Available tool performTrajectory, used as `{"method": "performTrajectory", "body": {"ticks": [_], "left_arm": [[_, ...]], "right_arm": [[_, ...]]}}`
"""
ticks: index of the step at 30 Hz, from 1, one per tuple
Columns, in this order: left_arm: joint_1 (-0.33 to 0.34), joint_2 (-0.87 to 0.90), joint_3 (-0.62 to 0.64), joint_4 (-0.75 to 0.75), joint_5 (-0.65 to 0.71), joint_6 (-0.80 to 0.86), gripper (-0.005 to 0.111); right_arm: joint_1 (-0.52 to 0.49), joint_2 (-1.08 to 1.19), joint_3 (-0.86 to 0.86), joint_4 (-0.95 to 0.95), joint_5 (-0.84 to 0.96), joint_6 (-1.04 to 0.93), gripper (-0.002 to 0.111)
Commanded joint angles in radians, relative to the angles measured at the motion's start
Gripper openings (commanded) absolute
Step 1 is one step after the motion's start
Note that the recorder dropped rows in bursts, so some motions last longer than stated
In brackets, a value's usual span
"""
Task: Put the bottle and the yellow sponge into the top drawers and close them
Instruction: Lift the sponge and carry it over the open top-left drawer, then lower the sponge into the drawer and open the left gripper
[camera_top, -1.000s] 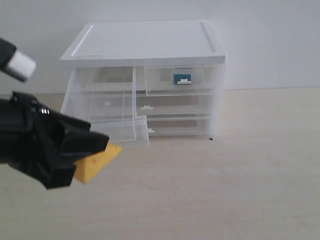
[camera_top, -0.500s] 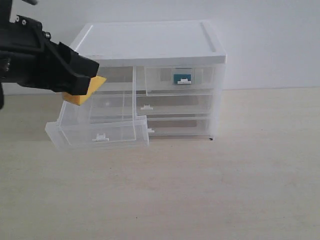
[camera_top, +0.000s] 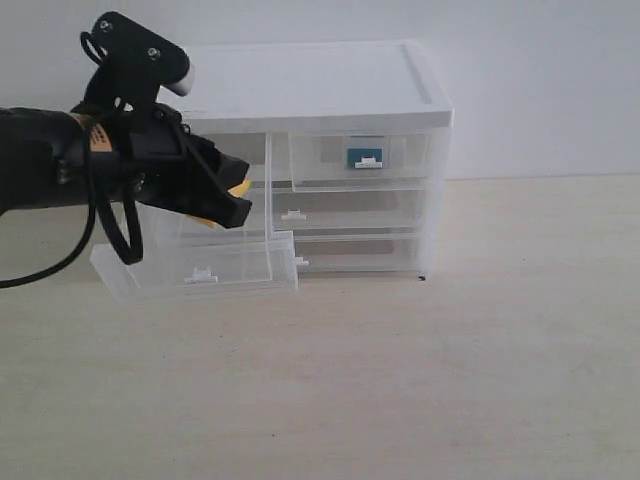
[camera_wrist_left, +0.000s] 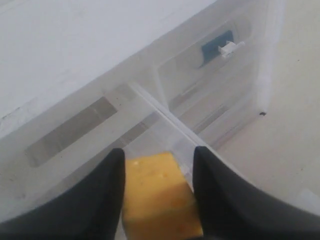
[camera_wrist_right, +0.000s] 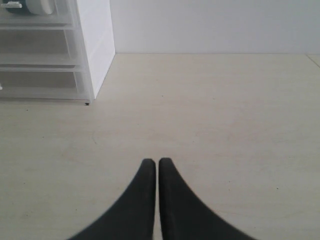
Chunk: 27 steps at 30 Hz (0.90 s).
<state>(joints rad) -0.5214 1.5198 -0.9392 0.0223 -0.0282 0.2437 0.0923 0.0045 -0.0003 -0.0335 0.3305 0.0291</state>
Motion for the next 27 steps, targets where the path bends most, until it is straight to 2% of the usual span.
{"method": "performTrajectory", "body": {"ticks": [1,8,10,14,20,25,27], "left_arm": [[0.002,0.033,-0.009,0.001,-0.06,0.045,0.004],[0.002,0.044,-0.009,0.001,-0.06,0.047,0.004],[0.002,0.044,-0.009,0.001,-0.051,0.047,0.008],[0.019,0.057,-0.009,0.001,-0.047,0.047,0.024],[0.059,0.083,-0.009,-0.006,-0.05,0.029,0.04],[0.059,0.083,-0.009,-0.006,-0.082,0.025,0.064],[0.059,0.083,-0.009,-0.006,-0.084,0.019,0.07]], "right_arm": [[-0.002,-0.005,0.0,0.002,-0.01,-0.003,0.0],[-0.002,-0.005,0.0,0.002,-0.01,-0.003,0.0],[-0.002,-0.005,0.0,0.002,-0.01,-0.003,0.0],[-0.002,-0.005,0.0,0.002,-0.01,-0.003,0.0],[-0.002,-0.005,0.0,0.002,-0.01,-0.003,0.0],[-0.002,-0.005,0.0,0.002,-0.01,-0.003,0.0],[-0.002,-0.005,0.0,0.002,-0.01,-0.003,0.0]]}}
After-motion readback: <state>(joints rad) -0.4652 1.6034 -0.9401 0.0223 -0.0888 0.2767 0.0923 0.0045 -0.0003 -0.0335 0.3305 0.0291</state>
